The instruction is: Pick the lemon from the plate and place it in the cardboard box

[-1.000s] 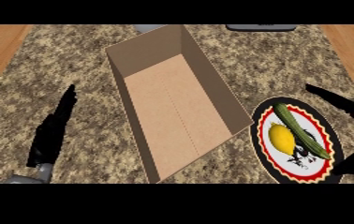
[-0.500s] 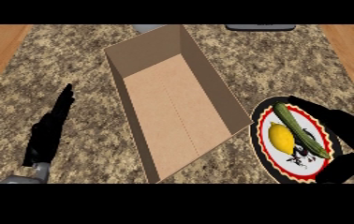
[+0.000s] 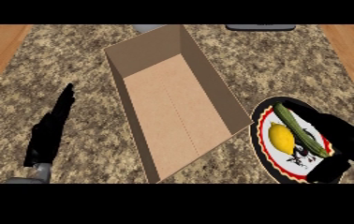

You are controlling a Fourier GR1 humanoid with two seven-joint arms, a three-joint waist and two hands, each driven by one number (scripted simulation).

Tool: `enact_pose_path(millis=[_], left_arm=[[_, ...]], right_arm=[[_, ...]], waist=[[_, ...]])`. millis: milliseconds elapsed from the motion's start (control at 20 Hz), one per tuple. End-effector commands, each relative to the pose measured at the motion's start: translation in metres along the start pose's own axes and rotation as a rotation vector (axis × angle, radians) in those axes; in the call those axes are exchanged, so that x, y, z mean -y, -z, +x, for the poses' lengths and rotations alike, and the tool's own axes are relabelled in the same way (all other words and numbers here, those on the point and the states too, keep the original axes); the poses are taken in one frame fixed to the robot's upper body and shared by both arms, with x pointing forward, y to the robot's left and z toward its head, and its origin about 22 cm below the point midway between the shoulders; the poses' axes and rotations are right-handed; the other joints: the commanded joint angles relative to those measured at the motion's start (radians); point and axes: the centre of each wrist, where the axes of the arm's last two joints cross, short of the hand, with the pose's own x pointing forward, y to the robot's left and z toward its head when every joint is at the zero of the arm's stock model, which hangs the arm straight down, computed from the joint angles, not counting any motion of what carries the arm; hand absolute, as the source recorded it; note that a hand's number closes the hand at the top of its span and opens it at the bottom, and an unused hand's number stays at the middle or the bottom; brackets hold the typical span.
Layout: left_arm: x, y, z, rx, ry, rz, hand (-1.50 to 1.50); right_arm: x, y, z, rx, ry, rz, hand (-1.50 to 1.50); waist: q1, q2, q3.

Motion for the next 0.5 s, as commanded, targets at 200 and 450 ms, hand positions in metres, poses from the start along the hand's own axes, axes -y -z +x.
enact_pose_path(millis=[200,450], left_arm=[[-0.002,-0.012,-0.02,-0.001,0.012,0.019,0.0],[0.008,-0.002,0.017,0.002,-0.002,-0.008,0.0]], right_arm=[[-0.024,0.015,0.009,-0.004,0.002,-0.005,-1.5],[-0.002,0.015,-0.009,-0.003,0.02,-0.006,-1.5]], waist=[[0.0,0.0,0.0],[0.002,0.0,0.0]])
